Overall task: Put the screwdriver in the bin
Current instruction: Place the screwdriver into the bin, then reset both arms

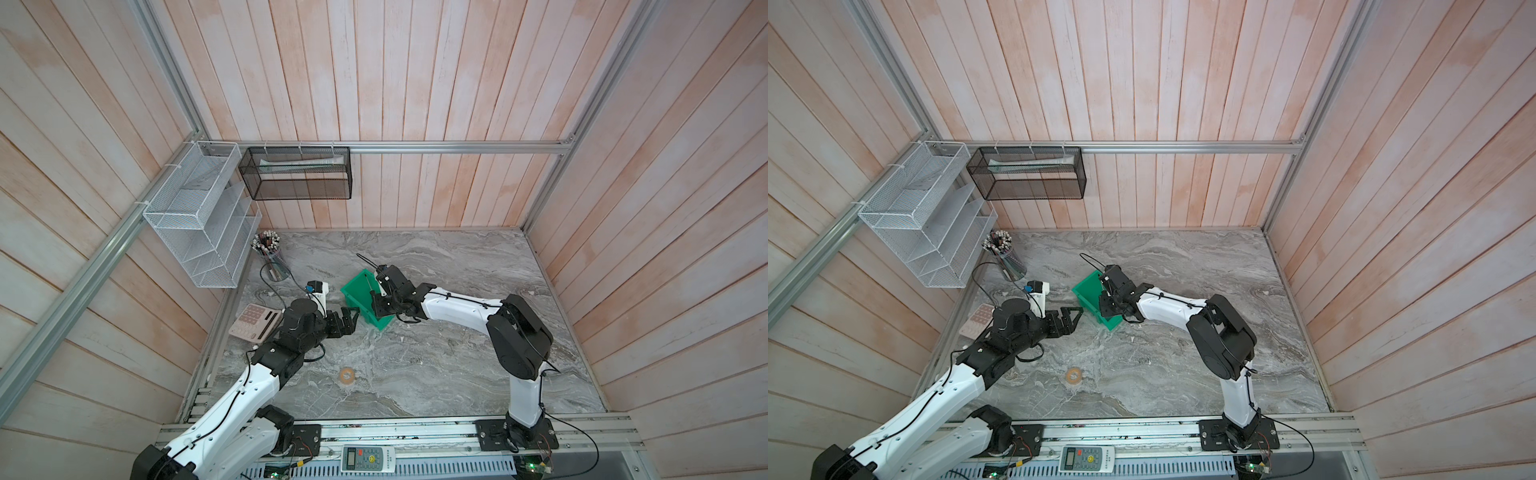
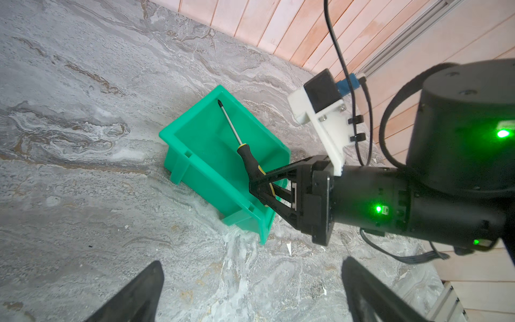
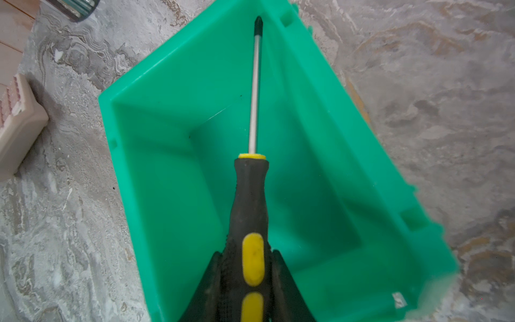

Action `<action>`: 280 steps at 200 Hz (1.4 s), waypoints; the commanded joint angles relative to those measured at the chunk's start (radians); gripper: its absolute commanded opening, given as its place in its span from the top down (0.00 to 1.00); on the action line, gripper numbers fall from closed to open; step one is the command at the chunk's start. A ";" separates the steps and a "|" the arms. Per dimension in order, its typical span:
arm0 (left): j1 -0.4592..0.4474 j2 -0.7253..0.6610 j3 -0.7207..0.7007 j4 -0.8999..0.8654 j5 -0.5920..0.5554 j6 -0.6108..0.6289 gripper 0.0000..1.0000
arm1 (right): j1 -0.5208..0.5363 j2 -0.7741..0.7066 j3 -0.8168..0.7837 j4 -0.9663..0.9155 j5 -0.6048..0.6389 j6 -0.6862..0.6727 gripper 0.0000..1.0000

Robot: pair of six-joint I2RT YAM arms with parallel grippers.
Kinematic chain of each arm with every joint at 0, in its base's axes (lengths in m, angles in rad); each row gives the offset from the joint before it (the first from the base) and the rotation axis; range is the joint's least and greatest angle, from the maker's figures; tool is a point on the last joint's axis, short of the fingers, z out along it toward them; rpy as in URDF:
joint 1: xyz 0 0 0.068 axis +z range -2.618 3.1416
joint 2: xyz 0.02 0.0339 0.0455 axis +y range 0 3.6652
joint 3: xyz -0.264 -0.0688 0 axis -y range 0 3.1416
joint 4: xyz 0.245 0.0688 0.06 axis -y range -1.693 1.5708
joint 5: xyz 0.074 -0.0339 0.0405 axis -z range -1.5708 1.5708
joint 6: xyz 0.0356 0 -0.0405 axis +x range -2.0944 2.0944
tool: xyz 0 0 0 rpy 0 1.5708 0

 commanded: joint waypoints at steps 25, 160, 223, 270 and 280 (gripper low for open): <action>0.006 -0.001 -0.011 0.015 -0.009 0.003 0.00 | -0.002 0.032 0.006 0.062 -0.014 0.052 0.86; 0.006 -0.009 -0.027 0.024 -0.022 -0.001 0.00 | -0.003 0.033 -0.054 0.103 -0.018 0.018 0.52; 0.013 -0.008 -0.014 0.045 -0.085 0.020 0.00 | -0.003 -0.068 -0.110 0.165 -0.032 -0.015 0.36; 0.051 0.047 0.059 0.096 -0.148 0.048 0.00 | -0.019 -0.238 -0.166 0.193 0.035 -0.073 0.02; 0.058 0.059 0.073 0.116 -0.165 0.056 0.00 | -0.038 -0.288 -0.186 0.202 0.053 -0.087 0.02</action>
